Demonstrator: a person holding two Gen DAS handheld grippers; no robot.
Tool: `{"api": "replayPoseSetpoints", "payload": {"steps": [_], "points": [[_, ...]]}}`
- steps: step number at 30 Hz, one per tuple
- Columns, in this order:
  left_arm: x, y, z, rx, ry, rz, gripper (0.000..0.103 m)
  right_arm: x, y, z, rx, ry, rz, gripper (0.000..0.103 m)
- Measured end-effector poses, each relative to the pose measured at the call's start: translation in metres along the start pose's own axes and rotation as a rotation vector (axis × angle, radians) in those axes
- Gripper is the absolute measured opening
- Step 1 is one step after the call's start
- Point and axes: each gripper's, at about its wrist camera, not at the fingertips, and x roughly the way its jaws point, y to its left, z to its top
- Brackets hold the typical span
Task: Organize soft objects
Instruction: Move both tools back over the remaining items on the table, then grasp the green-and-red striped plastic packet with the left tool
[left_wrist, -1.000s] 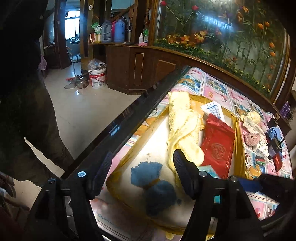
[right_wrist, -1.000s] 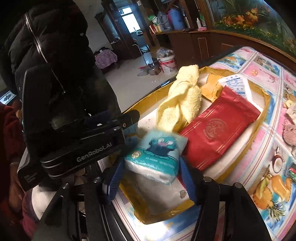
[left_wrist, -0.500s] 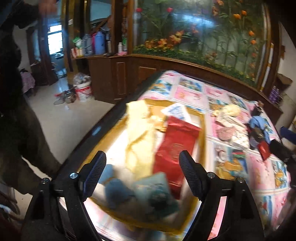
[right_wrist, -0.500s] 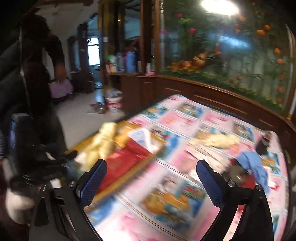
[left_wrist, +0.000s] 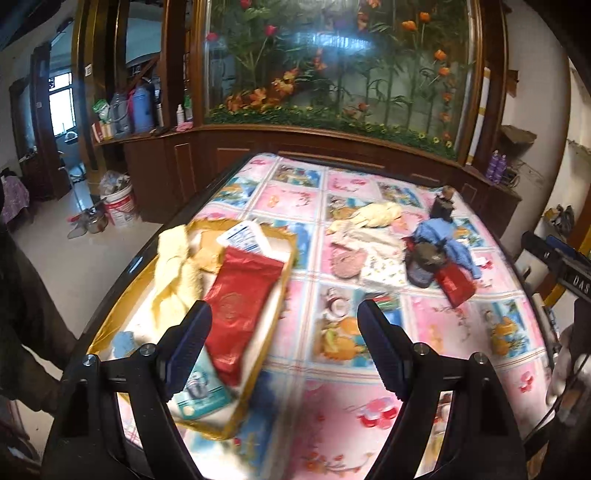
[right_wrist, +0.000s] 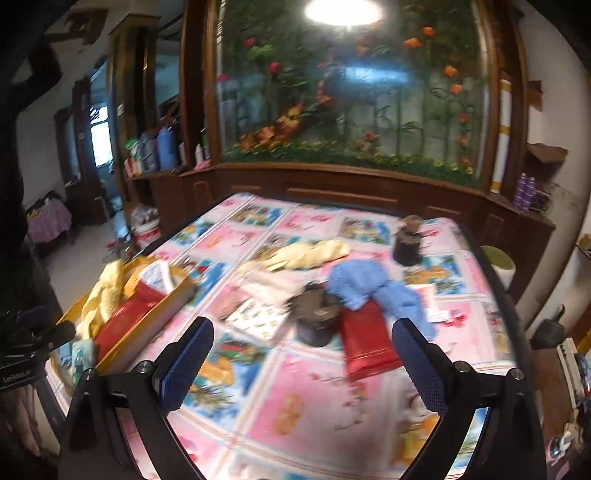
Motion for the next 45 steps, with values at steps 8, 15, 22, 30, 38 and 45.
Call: {"api": "replayPoseSetpoints", "payload": {"steps": [8,15,22,30,38,45], "points": [[0.056,-0.032,0.034,0.021,0.100,-0.094,0.082,-0.055,-0.121,0.044,0.137,-0.097,-0.150,0.099],[0.112,-0.065,0.010,0.068,0.211,-0.143,0.082,-0.004,-0.150,0.013,0.229,0.049,-0.079,0.099],[0.143,-0.093,0.015,0.181,0.226,-0.235,0.082,0.089,-0.135,-0.028,0.295,0.202,0.006,0.099],[0.200,-0.107,0.037,0.223,0.263,-0.152,0.082,0.148,-0.127,-0.042,0.349,0.258,0.075,0.098],[0.245,-0.132,0.041,0.247,0.305,-0.190,0.083,0.150,-0.148,-0.053,0.413,0.215,0.083,0.098],[0.193,-0.159,0.009,0.430,0.460,-0.404,0.058,0.150,-0.146,-0.051,0.398,0.214,0.079,0.099]]}}
